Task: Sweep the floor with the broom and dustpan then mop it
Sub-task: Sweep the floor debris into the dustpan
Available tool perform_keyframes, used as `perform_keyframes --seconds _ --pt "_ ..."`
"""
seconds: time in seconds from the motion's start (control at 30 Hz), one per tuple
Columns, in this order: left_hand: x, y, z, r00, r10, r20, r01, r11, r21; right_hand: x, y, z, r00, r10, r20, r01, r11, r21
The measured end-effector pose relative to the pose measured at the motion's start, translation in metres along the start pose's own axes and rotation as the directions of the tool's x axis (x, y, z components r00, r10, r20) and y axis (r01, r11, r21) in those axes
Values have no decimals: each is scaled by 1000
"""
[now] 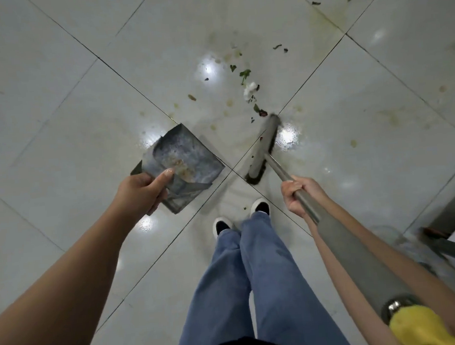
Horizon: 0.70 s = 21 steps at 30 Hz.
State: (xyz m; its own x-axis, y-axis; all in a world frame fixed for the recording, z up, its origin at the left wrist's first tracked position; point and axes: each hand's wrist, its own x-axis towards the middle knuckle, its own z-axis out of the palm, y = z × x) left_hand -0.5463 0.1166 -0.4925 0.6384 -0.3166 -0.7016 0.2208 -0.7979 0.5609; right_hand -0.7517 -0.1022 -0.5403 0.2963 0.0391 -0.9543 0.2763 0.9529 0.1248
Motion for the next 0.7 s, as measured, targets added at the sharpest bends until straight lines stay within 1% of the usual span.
perform_keyframes --seconds 0.1,0.17,0.23,0.3,0.37,0.43,0.57,0.6,0.63,0.7 --pt "3 2 -3 1000 -10 -8 11 996 90 8 -5 24 998 -4 66 2 999 36" --pt "3 12 -2 1000 -4 -19 6 992 128 1 -15 33 997 -11 72 9 1000 21" --pt "5 27 -1 999 9 -49 -3 992 124 -15 -25 31 999 -14 32 16 998 -59" --pt "5 43 -1 997 24 -72 -14 992 127 -30 -33 23 998 -18 -53 10 988 -157" --pt "7 56 -1 996 20 -83 -14 998 68 -37 -35 16 993 -33 -113 7 974 -227" --pt "11 67 0 998 7 -61 -6 1000 10 -31 -36 14 990 -36 -133 1 968 -249" --pt "31 70 4 1000 1 10 -2 998 70 -7 -27 30 984 -92 -151 16 896 -443" --pt "38 68 4 1000 9 26 -12 993 113 0 -22 36 986 -81 -143 7 891 -454" --pt "44 67 3 999 18 43 -25 987 161 5 -19 42 990 -54 -130 -7 905 -425" --pt "57 65 -4 997 39 72 -53 976 210 13 -16 54 997 5 -74 -23 971 -239"
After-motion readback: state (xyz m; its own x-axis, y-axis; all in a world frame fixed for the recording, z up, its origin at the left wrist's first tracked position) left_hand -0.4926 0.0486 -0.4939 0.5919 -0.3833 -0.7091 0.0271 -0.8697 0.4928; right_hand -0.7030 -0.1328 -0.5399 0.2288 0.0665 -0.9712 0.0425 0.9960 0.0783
